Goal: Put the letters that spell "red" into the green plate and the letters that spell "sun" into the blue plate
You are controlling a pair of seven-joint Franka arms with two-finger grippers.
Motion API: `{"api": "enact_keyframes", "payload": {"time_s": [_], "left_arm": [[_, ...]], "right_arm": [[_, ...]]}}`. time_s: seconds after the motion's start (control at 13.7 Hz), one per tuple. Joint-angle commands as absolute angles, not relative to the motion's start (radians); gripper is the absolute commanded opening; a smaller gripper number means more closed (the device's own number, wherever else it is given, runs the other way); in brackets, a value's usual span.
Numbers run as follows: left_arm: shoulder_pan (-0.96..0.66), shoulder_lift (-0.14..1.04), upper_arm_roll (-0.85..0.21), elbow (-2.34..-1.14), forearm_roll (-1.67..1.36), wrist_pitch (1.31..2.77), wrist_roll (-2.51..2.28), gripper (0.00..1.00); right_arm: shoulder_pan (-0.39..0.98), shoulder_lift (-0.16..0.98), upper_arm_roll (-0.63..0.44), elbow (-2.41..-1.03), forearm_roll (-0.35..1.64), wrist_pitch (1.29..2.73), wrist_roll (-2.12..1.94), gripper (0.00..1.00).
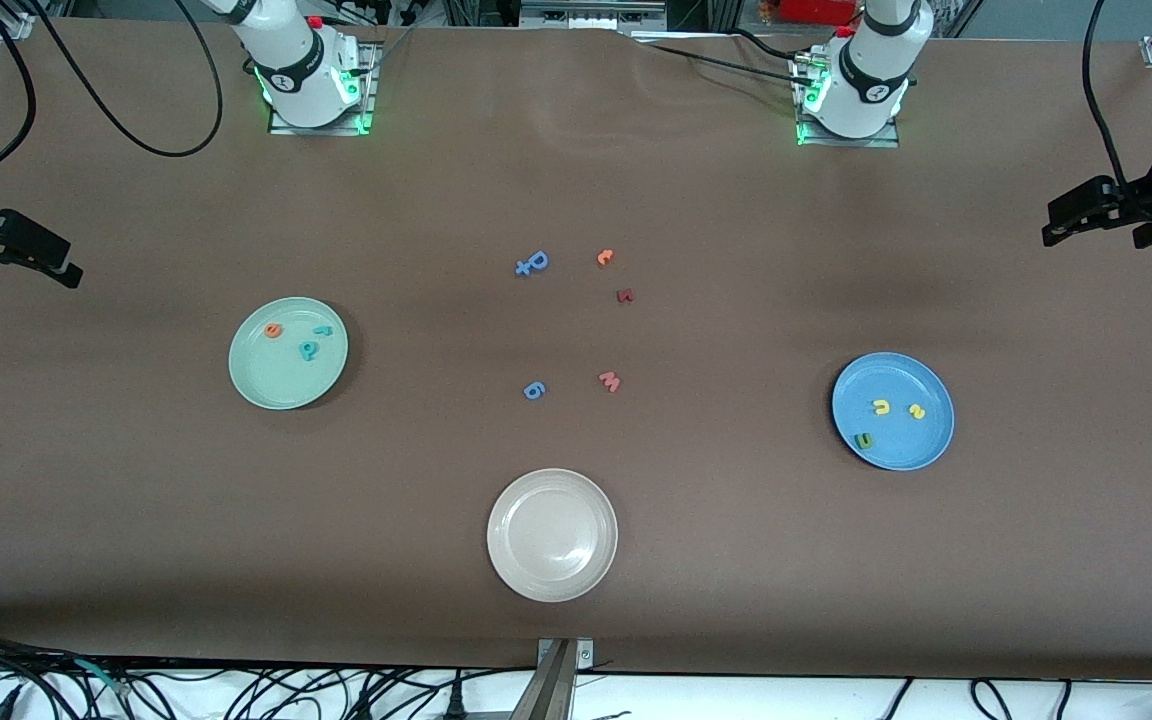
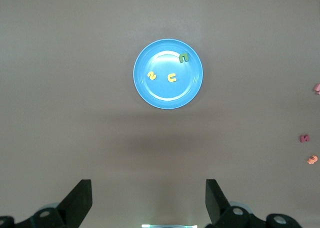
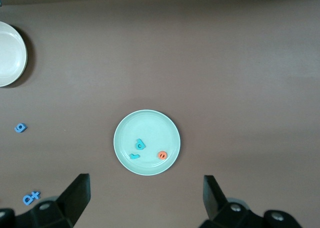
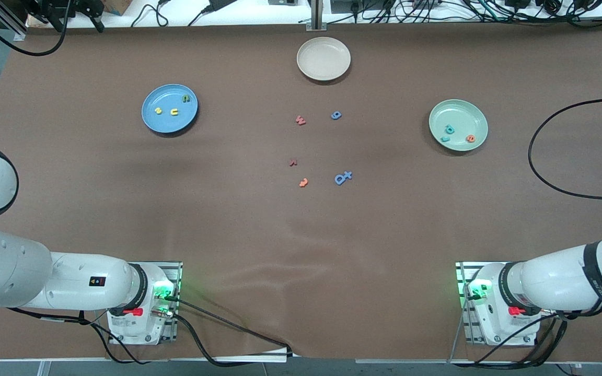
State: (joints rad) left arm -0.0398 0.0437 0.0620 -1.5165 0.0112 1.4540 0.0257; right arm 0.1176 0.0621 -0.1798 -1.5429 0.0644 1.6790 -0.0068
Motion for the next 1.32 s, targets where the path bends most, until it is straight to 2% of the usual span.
{"api": "enact_keyframes", "payload": {"time_s": [0.0, 1.24], "left_arm": [[-0.067, 0.048, 0.074, -1.502, -0.006, 1.482, 0.008, 1.0], [-0.067, 0.08, 0.071, -1.5, -0.002, 1.514, 0.009, 1.0]], "right_arm": [[0.109, 0.063, -0.176, -1.529, 0.06, 1.667, -0.017, 1.0], [0.109, 0.063, -0.176, -1.531, 0.061, 1.666, -0.017, 1.0]]}}
